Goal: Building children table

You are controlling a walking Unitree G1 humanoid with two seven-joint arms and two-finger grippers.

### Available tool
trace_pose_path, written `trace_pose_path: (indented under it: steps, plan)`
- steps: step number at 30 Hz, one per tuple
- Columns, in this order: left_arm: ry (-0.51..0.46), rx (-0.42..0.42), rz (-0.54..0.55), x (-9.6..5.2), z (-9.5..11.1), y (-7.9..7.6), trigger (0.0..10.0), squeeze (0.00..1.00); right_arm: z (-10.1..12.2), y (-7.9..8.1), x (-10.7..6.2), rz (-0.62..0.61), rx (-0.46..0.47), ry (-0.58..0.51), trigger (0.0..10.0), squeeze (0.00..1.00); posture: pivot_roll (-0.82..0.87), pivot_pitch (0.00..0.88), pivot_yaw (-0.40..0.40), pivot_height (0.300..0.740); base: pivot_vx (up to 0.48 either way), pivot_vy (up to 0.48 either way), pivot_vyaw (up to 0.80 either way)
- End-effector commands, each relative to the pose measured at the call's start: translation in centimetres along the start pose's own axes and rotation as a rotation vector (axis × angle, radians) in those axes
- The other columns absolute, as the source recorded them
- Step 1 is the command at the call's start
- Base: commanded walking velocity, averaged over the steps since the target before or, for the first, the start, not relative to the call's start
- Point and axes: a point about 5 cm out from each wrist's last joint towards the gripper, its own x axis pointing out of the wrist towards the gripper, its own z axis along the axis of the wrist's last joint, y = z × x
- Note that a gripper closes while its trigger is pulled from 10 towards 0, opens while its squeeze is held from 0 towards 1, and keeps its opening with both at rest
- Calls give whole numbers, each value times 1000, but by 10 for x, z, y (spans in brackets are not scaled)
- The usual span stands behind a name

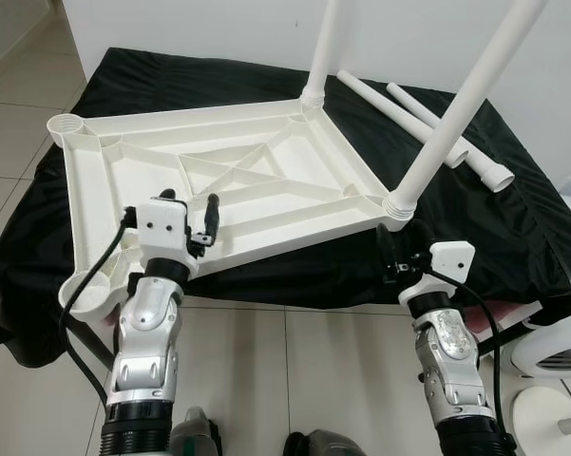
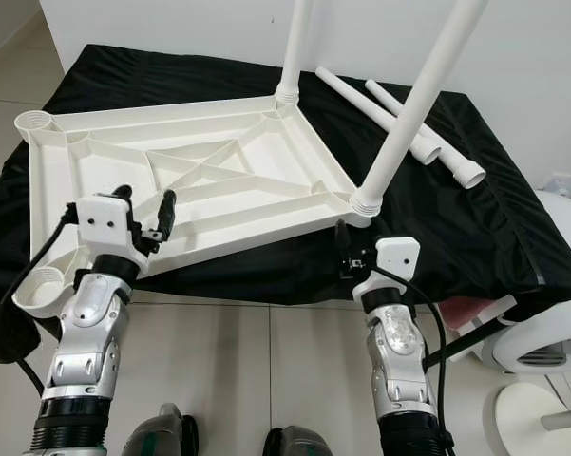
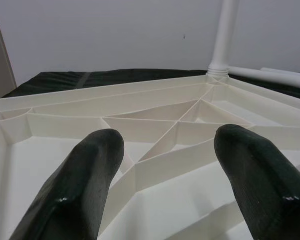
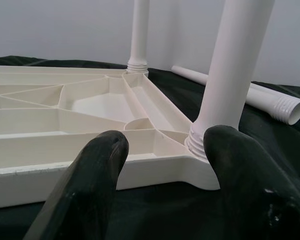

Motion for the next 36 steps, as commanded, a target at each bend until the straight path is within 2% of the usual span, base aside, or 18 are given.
trace_pose_path:
  steps: [1, 7, 9, 10, 11, 16, 21, 27, 34, 36]
  plan:
    - [5, 2, 31, 2, -3, -4, 10000, 0, -2, -3, 2, -14, 13, 2, 10000, 0, 58, 0, -102, 740, 0, 0, 0]
    - [4, -6, 35, 7, 1, -7, 10000, 0, 4, -3, 9, -6, 7, -16, 10000, 0, 54, 0, -106, 740, 0, 0, 0]
    - [17, -78, 53, 8, 3, -7, 10000, 0, 8, -1, 12, -14, 7, -30, 10000, 0, 59, 0, -114, 740, 0, 0, 0]
    - [17, -78, 53, 8, 3, -7, 10000, 0, 8, -1, 12, -14, 7, -30, 10000, 0, 59, 0, -114, 740, 0, 0, 0]
    - [36, -115, 57, 8, 2, -9, 10000, 0, 9, 1, 14, -19, 8, -26, 10000, 0, 59, 0, -117, 740, 0, 0, 0]
    - [120, -118, 68, 6, -5, -10, 10000, 0, 12, 6, 14, 11, -10, -22, 10000, 0, 59, 0, -124, 740, 0, 0, 0]
    - [128, -163, 81, 4, -4, -6, 10000, 0, 16, 5, 15, 21, -8, -22, 10000, 0, 63, 0, -125, 740, 0, 0, 0]
    - [124, -92, 105, 1, -1, 1, 10000, 0, 12, 0, 14, 12, -51, 5, 10000, 0, 75, 5, -116, 740, 0, 0, 0]
    - [115, -86, 91, 2, 2, 0, 10000, 0, 14, 4, 17, -3, 0, -15, 10000, 0, 73, 11, -109, 740, 0, 0, 0]
    - [100, -52, 76, 3, 3, -2, 10000, 0, 15, 6, 19, 10, 20, -31, 10000, 0, 62, 15, -102, 740, 0, 0, 0]
